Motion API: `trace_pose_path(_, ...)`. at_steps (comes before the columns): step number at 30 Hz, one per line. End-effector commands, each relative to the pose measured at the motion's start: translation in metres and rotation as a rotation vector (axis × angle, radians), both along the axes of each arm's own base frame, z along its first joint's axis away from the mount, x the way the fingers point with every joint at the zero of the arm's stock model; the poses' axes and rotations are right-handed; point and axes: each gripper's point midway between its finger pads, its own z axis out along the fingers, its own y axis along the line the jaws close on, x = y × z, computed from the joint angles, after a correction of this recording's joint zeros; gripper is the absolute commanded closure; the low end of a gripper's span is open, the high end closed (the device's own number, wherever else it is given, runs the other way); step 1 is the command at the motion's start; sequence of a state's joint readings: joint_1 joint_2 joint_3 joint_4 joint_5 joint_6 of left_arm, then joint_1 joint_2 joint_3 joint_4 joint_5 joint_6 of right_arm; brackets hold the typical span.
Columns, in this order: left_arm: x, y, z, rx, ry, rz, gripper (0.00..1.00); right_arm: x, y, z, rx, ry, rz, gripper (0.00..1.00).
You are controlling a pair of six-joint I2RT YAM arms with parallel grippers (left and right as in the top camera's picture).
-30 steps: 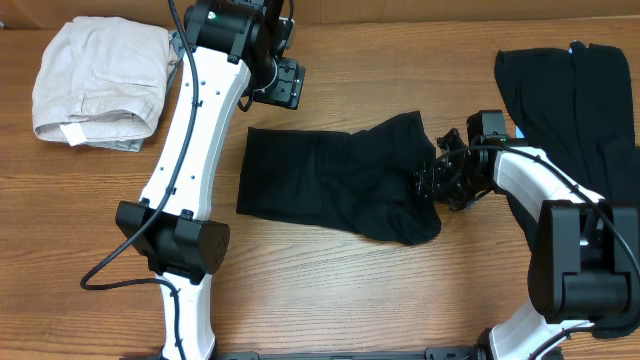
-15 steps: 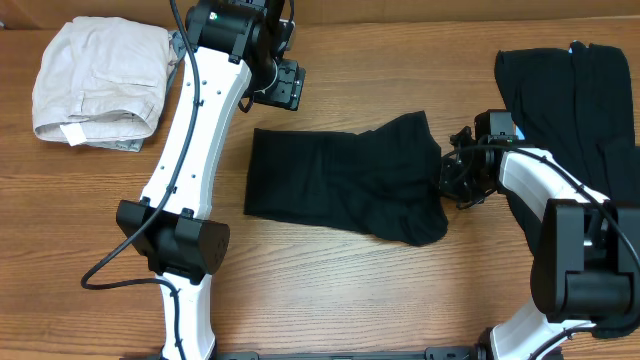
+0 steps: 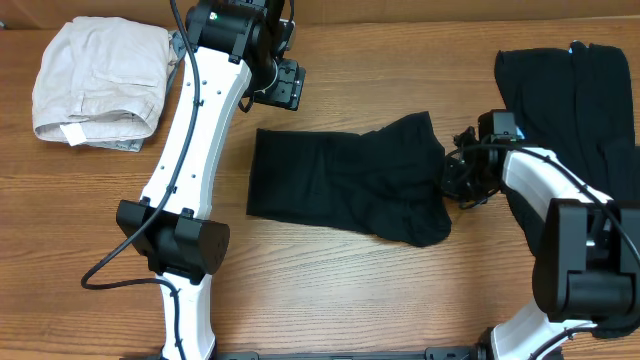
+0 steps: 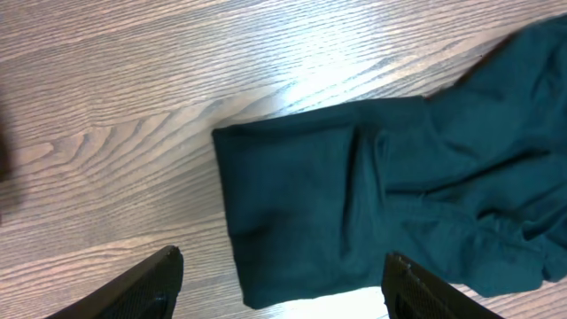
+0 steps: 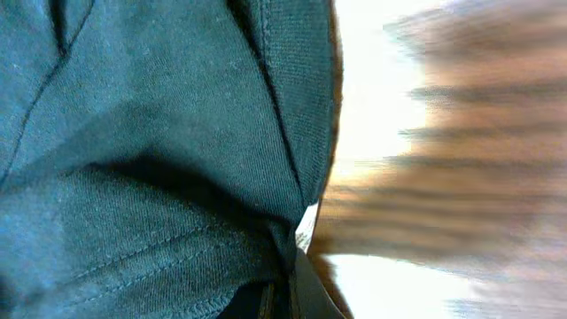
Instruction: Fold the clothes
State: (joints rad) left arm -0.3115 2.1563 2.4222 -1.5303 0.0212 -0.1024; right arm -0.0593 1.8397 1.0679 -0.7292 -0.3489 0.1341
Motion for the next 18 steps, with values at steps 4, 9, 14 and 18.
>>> trace_pose_path(4,0.000,0.002,-0.001,0.001,0.003,0.014,0.26,0.028,-0.035,0.043,0.062,-0.054,-0.103,0.96)
trace_pose_path(9,0.001,0.003,-0.001,0.005,0.002,0.015,0.26,0.032,-0.050,0.078,0.055,-0.075,-0.093,0.96)
trace_pose_path(14,0.006,0.010,0.000,0.044,-0.023,0.031,0.26,0.031,-0.040,0.117,0.051,-0.097,-0.047,0.96)
trace_pose_path(18,0.013,0.018,0.001,0.065,-0.050,0.049,0.26,0.028,-0.013,0.149,0.049,-0.141,0.027,0.96)
